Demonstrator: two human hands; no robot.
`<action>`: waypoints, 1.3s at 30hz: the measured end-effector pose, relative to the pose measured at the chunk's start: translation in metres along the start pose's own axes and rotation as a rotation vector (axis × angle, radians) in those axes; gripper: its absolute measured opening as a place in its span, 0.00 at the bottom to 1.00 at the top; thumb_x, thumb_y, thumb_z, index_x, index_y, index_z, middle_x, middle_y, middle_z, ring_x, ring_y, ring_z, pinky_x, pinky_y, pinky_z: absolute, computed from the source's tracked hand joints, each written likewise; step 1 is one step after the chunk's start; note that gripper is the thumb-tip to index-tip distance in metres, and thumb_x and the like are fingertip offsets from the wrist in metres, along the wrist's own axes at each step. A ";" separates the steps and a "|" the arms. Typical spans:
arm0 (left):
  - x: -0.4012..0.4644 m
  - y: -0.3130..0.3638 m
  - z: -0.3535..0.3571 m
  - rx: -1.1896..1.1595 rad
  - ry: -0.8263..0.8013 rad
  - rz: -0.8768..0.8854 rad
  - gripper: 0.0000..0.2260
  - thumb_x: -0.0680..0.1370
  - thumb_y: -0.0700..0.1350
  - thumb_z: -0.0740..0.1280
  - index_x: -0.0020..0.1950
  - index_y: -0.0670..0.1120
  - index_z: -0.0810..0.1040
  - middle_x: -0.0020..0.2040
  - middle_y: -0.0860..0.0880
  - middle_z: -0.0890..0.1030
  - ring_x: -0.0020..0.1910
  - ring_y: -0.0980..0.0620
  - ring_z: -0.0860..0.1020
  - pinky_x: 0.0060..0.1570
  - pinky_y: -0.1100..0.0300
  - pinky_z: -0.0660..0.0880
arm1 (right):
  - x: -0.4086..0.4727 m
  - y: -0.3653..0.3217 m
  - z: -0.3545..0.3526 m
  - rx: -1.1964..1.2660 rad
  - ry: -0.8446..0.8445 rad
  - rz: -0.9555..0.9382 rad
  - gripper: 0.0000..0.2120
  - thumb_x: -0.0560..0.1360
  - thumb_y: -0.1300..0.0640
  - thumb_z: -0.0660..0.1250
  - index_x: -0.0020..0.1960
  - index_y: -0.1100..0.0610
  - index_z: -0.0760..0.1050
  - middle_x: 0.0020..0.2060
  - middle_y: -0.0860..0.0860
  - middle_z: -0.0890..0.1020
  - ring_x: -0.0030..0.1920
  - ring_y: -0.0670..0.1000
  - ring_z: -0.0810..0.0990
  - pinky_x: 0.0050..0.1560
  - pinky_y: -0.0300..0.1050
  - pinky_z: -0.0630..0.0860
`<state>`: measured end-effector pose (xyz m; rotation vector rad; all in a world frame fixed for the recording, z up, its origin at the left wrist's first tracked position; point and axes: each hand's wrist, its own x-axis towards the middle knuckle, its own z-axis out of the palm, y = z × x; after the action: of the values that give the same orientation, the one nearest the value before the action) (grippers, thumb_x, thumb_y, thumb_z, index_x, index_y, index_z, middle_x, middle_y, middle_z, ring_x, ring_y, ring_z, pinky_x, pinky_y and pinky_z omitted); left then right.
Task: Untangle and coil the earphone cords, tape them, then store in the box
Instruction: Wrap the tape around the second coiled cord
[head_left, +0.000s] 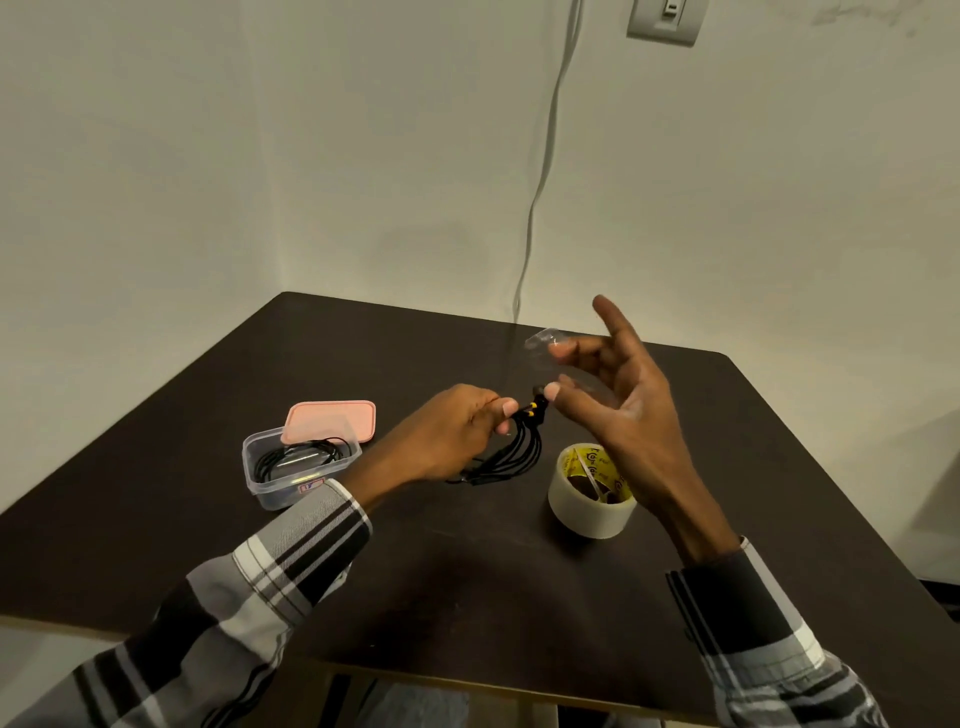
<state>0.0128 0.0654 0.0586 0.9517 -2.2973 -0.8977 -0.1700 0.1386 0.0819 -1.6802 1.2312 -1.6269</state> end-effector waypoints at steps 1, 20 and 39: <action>0.000 -0.001 0.000 -0.005 0.000 -0.010 0.18 0.83 0.57 0.55 0.38 0.51 0.73 0.28 0.53 0.68 0.26 0.57 0.65 0.31 0.59 0.64 | -0.002 -0.005 0.001 0.043 0.036 -0.008 0.39 0.74 0.69 0.71 0.79 0.54 0.57 0.53 0.53 0.82 0.59 0.48 0.81 0.59 0.37 0.76; 0.001 0.007 0.004 -0.334 -0.058 -0.148 0.18 0.85 0.49 0.52 0.44 0.47 0.78 0.31 0.52 0.67 0.29 0.57 0.64 0.30 0.62 0.65 | -0.009 0.005 0.019 -0.081 0.018 0.102 0.43 0.71 0.71 0.73 0.79 0.55 0.57 0.44 0.53 0.83 0.43 0.50 0.86 0.48 0.39 0.81; -0.004 0.005 0.014 -0.075 -0.012 0.000 0.17 0.84 0.51 0.56 0.36 0.53 0.73 0.29 0.52 0.70 0.28 0.56 0.68 0.34 0.58 0.66 | -0.015 0.000 0.021 -0.923 -0.052 -0.022 0.48 0.72 0.43 0.74 0.81 0.48 0.48 0.50 0.40 0.84 0.47 0.44 0.83 0.44 0.47 0.81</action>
<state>0.0035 0.0767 0.0523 0.9168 -2.2568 -0.9858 -0.1482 0.1470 0.0708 -2.2085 2.1301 -1.0380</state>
